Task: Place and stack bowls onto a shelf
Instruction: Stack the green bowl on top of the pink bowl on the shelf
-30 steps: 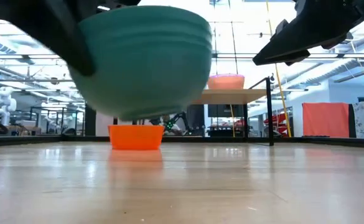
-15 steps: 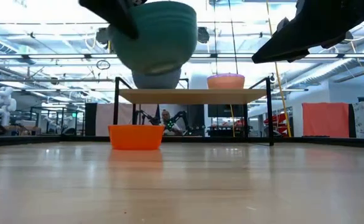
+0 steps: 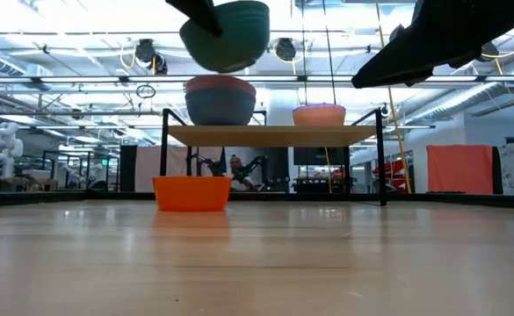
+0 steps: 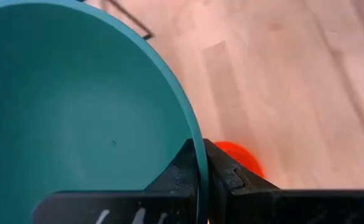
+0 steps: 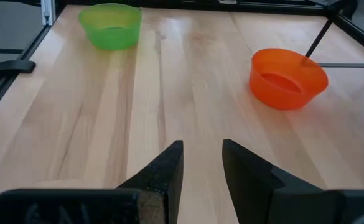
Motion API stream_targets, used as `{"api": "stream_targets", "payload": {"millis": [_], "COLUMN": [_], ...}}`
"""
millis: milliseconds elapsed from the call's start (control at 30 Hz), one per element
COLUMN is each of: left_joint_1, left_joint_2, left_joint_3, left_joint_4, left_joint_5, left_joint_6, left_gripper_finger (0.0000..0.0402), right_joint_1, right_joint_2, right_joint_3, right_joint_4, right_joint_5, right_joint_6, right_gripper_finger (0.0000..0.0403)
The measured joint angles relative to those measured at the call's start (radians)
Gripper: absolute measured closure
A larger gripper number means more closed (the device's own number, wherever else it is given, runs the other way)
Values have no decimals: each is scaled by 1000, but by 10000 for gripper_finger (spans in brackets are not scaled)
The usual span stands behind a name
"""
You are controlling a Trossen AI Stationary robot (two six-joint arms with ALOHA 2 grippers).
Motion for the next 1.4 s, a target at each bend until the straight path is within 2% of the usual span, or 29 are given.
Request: {"api": "stream_targets", "payload": {"millis": [567,767,967,1233,1400], "left_joint_1": [227,326,411,470,478], "left_joint_2": [0,1,2,17,54], "left_joint_3": [181,195,195,195,195], "left_joint_4": [-117,-115,-115,-115,-143], "left_joint_5": [13,81,161,286,292], "left_joint_6": [167,202,220,217,216], "left_gripper_finger": [388,395,380,377,377], "right_joint_1": [-1,-1,-1,-1,-2], "right_joint_2": [0,0,0,0,0], "right_joint_3": [0,0,0,0,0], "right_joint_4": [0,0,0,0,0], "right_joint_5": [2,2,2,6,28], "right_joint_6": [0,0,1,3,4], "right_gripper_finger": [296,296,296,296,296]}}
